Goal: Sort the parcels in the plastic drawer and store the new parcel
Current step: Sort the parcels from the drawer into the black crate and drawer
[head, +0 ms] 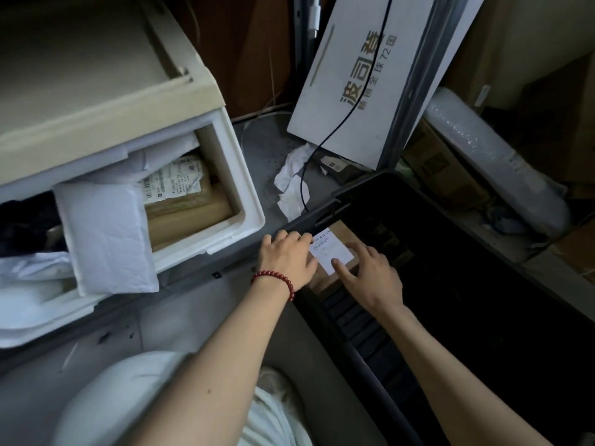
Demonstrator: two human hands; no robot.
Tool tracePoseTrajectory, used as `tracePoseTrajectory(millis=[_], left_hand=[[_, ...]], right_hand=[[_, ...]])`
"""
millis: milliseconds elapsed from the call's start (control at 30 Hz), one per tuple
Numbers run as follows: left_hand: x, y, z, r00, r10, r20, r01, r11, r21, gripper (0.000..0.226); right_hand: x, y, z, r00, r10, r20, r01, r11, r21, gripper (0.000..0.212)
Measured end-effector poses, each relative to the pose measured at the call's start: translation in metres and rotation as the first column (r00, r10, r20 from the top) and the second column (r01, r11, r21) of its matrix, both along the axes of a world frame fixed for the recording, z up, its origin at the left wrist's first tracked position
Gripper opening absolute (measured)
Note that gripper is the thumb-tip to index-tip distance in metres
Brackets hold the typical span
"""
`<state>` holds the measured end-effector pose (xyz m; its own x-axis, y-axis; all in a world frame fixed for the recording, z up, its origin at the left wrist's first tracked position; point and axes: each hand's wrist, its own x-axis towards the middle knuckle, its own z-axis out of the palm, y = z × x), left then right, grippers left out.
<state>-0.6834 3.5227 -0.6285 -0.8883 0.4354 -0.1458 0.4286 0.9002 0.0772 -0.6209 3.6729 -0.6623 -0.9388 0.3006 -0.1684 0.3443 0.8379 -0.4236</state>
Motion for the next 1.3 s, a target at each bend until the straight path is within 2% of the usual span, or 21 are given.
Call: tracePoseTrajectory(millis=[200,433,667,800,967,1100,1200,1300], left_hand=[[0.015,-0.046,0.053,0.983,0.18,-0.026,-0.18,0.983,-0.017,0.045],[0.038,-0.148,0.117,0.916,0.386,-0.108,-0.388,0.922,0.001,0.048],[0.075,-0.253,0.139,0.804,0.575,-0.149,-0.582,0.813,-0.001,0.051],[0.087,-0.288,0.129,0.748,0.65,-0.134,-0.651,0.758,0.036,0.05],[0.079,-0.305,0.106,0.737,0.672,-0.071,-0.671,0.74,0.04,0.055],[0.061,-0.31,0.086,0.734,0.678,-0.031,-0.669,0.73,0.141,0.056],[0.048,-0.307,0.066,0.744,0.669,-0.006,-0.662,0.737,0.135,0.057],[0.032,-0.291,0.05,0.766,0.641,-0.041,-0.631,0.763,0.136,0.061]], right_hand=[[-0.002,-0.036,0.058,0.985,0.13,-0.112,-0.131,0.991,-0.006,0.054],[-0.009,-0.121,0.123,0.923,0.312,-0.227,-0.325,0.945,-0.021,0.056],[-0.019,-0.205,0.146,0.899,0.403,-0.171,-0.424,0.9,-0.104,0.078],[-0.03,-0.236,0.142,0.918,0.382,-0.103,-0.395,0.899,-0.189,0.087],[-0.05,-0.273,0.137,0.951,0.305,-0.058,-0.306,0.888,-0.342,0.09],[-0.065,-0.291,0.125,0.949,0.283,-0.136,-0.314,0.874,-0.371,0.083],[-0.076,-0.286,0.112,0.928,0.321,-0.188,-0.366,0.878,-0.307,0.086],[-0.093,-0.278,0.103,0.96,0.218,-0.178,-0.272,0.883,-0.382,0.088]])
